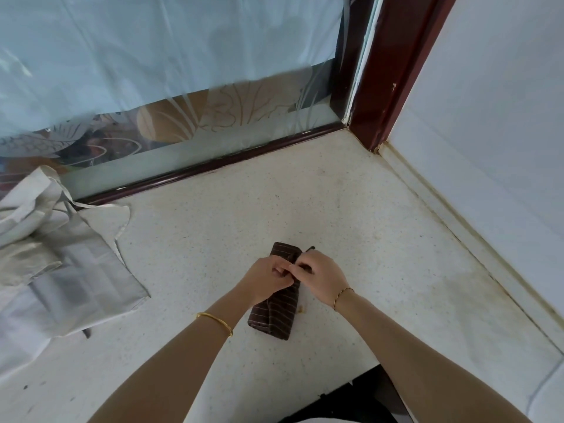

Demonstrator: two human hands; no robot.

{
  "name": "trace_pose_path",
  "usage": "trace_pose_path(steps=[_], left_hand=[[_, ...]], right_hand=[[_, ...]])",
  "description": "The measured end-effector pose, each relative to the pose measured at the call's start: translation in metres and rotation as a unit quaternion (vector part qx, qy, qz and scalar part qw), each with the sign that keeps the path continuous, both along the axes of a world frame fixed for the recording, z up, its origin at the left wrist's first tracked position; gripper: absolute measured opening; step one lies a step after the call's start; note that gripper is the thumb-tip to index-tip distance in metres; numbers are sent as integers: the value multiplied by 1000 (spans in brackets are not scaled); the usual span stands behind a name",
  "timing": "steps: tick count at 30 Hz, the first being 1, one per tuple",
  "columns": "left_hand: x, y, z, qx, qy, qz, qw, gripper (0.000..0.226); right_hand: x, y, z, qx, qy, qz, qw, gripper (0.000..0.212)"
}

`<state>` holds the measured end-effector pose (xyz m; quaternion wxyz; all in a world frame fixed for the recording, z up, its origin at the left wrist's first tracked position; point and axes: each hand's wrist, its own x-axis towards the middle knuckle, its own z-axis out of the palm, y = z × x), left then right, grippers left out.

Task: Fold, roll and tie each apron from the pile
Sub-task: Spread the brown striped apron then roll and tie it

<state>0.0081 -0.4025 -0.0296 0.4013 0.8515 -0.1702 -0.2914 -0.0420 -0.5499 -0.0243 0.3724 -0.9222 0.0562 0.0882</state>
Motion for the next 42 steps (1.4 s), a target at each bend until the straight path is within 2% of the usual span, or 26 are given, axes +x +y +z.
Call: trace_pose_path(steps=[4,6,8,10,13,17,20,25,29,35,37,39,42], left_hand=[[-1,-4,3,35,-31,-11,999,12],[-1,-3,2,38,-26,0,999,10],[0,-2,2,34,-11,6,999,9],[1,-1,2,27,-3,1,1000,9],[1,-1,3,1,15,7,1000,4],[1,-3,4,-17,39,31,999,13],[1,-5,7,-16,54,29,998,18],[7,-2,10,-44,108,82,990,19],[10,3,6,-80,189,127,970,8],[11,2,2,-125,237,145,952,16],[7,1,-1,-119,225,143,956,23],[6,0,-3,-83,176,116,974,26],[5,-3,-1,-44,102,58,992,27]], right_hand=[[5,5,7,17,-2,29,999,37],[5,5,5,93,-2,-10,996,40],[5,4,3,183,19,-79,980,32],[4,1,0,190,35,-101,976,26],[5,-2,-3,122,31,-57,990,33],[10,-5,-9,-10,18,45,999,20],[9,-5,-11,-47,3,29,998,13],[-1,0,-5,-142,-16,15,990,20],[-7,2,-7,-109,-13,3,994,20],[-10,4,-10,-24,7,-18,1000,9],[-12,4,-12,1,26,-19,999,8],[-13,4,-15,37,23,-39,998,7],[-10,6,-14,79,-6,-60,995,19]])
